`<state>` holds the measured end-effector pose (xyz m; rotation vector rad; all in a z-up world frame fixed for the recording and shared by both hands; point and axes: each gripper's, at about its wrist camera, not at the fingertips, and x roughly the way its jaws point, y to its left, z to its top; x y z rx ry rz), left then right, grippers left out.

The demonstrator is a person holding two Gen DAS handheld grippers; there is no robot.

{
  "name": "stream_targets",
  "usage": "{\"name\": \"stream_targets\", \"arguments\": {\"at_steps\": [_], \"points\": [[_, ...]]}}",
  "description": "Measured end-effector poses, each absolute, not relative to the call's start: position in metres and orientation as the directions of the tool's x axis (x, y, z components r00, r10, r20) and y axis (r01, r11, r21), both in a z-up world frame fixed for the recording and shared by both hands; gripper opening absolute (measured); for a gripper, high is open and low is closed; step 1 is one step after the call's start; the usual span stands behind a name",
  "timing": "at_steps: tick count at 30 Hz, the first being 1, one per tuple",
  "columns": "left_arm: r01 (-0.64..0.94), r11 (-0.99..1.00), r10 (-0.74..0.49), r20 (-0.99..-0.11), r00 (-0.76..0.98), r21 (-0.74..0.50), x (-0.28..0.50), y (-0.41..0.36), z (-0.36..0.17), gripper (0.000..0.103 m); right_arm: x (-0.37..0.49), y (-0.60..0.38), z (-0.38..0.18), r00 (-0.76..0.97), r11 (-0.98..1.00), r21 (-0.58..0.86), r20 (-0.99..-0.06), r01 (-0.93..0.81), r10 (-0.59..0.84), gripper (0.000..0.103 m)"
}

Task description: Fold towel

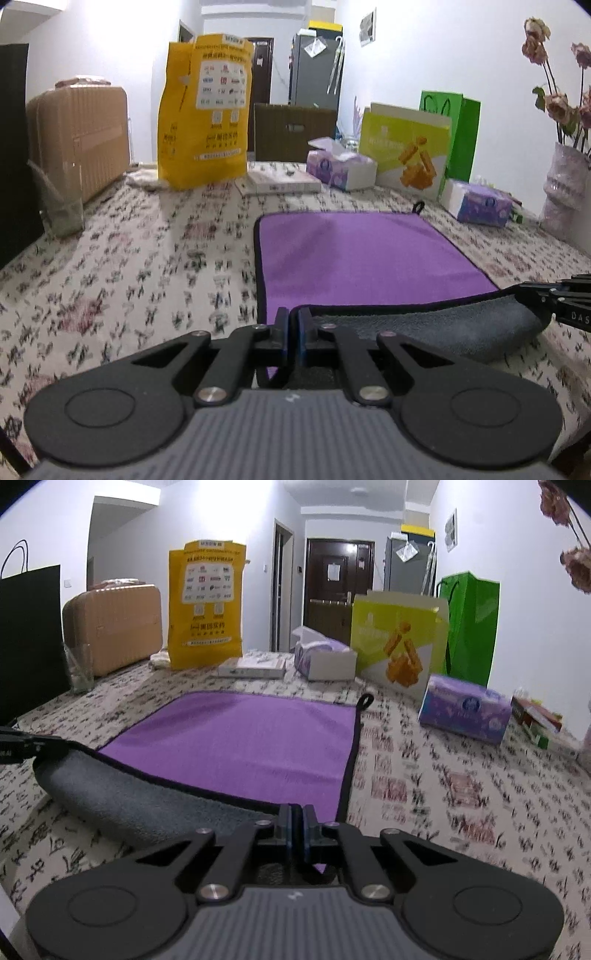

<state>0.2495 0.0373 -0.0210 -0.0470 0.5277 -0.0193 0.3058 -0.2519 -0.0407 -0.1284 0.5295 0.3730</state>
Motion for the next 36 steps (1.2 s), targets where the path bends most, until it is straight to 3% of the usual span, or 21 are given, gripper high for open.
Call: {"name": "stream_targets", "arguments": {"at_steps": [15, 29, 36], "points": [[0.031, 0.999, -0.034, -0.428, 0.903, -0.014, 0.300, 0.038, 0.010, 0.006, 0.359, -0.243, -0.019, 0.838, 0.917, -0.112, -0.462, -0.382, 0.292, 0.005], [0.052, 0.999, -0.042, -0.440, 0.897, 0.011, 0.390, 0.050, 0.028, 0.006, 0.434, -0.230, -0.003, 0.839, 0.900, -0.168, -0.460, -0.403, 0.290, 0.005], [0.038, 0.999, -0.041, -0.490, 0.871, -0.015, 0.440, 0.061, 0.017, 0.006, 0.490, -0.227, -0.008, 0.816, 0.898, -0.128, -0.486, -0.420, 0.312, 0.005]]}}
